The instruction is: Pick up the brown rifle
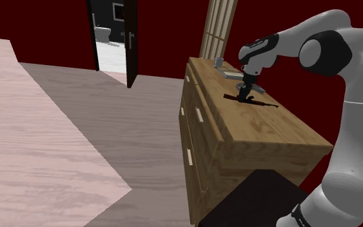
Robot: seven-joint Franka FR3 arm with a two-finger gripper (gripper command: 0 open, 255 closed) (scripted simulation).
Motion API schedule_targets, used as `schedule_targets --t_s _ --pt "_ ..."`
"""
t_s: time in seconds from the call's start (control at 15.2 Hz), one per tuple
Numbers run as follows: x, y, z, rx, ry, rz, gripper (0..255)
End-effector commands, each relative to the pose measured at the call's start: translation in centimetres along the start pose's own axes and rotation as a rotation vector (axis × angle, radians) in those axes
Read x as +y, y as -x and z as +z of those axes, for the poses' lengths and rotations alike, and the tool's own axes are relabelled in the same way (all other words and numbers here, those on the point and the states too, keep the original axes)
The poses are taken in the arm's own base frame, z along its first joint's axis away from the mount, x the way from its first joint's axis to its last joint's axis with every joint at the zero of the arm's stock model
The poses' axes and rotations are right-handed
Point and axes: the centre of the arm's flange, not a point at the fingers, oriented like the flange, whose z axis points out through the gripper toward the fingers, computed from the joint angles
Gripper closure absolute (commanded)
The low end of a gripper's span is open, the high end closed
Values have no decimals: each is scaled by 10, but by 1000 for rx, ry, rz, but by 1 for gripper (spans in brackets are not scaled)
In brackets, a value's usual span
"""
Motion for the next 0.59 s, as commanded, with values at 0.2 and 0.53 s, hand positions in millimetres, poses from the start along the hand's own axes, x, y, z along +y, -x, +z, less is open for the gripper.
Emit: schedule_targets --t_s 0.2,0.53 --pt "-3 0 -26 0 0 0 255" --pt "-4 1 -48 0 0 0 255"
